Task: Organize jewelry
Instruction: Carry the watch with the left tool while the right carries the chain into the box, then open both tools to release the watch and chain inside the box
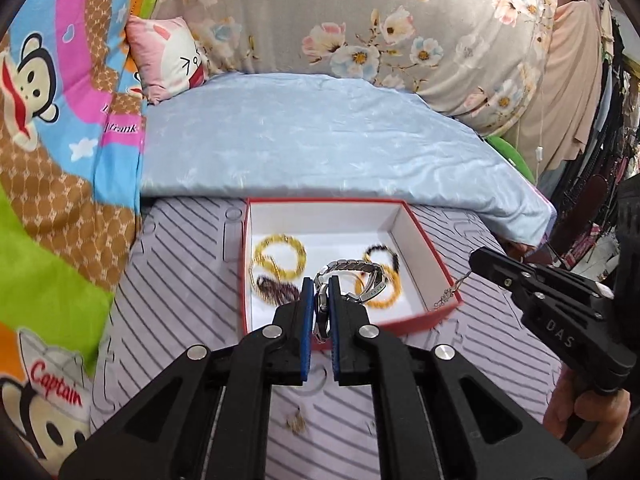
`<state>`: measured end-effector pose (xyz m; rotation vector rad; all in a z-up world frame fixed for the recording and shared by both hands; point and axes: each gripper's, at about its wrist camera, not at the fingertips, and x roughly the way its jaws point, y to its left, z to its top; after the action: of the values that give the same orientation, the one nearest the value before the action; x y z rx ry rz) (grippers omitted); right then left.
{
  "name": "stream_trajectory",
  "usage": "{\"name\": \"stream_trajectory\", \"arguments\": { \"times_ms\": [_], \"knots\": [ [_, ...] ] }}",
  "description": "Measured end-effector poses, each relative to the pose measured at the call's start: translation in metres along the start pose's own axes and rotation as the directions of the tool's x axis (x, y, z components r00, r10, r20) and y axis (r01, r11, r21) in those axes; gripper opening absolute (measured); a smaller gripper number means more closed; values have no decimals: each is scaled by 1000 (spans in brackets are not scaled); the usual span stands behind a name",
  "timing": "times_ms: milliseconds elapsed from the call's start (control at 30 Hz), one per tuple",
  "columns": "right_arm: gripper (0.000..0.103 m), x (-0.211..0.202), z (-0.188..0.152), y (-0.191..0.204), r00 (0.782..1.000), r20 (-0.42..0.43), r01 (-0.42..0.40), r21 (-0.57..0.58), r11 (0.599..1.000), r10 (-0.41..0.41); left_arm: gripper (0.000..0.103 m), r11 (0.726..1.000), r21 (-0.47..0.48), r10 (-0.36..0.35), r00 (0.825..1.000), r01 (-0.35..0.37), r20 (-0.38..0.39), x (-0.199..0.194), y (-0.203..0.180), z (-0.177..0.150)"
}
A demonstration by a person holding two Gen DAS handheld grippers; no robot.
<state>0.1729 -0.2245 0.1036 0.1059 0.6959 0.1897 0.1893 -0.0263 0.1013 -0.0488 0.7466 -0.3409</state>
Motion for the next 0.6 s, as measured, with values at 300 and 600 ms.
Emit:
{"name": "stream_trajectory", "arguments": {
  "times_ms": [300, 600],
  "knots": [
    [0, 65, 34, -12, 998, -44, -37, 39, 999, 38, 7, 999, 18, 29, 999, -28, -26, 70, 0, 32],
    [0, 117, 40, -13, 994, -104, -33, 47, 998, 38, 7, 998, 35, 56, 995, -53, -78, 121, 0, 35]
  ]
}}
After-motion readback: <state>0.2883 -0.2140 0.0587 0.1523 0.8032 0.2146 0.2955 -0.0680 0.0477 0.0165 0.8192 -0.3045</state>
